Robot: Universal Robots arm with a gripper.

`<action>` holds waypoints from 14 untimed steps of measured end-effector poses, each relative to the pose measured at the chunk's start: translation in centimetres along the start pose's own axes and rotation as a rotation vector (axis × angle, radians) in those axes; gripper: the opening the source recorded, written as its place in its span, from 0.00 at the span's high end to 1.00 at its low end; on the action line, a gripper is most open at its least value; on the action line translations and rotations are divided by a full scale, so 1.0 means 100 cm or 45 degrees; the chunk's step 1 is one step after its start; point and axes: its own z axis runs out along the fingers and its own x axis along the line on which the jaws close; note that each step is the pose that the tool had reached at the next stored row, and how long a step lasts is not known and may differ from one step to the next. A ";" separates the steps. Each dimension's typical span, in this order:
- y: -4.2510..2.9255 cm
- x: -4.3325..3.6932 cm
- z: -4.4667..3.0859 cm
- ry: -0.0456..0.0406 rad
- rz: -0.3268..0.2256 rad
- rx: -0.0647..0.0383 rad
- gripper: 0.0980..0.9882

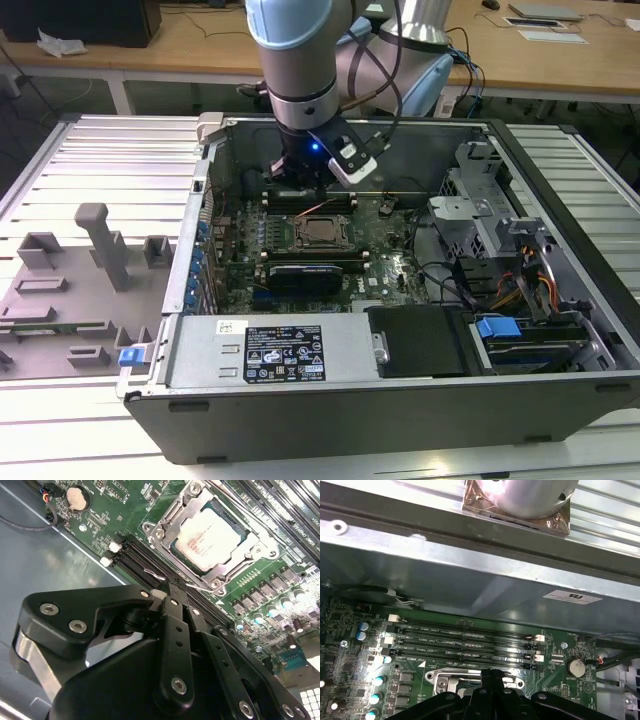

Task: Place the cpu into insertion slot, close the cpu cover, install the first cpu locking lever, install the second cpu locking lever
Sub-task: 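Install the first cpu locking lever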

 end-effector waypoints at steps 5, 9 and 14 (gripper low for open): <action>0.0047 -0.0011 0.0042 -0.003 0.012 0.003 0.99; 0.0055 -0.0008 0.0072 -0.008 0.033 0.008 0.99; 0.0052 -0.0001 0.0116 -0.014 0.060 0.013 0.99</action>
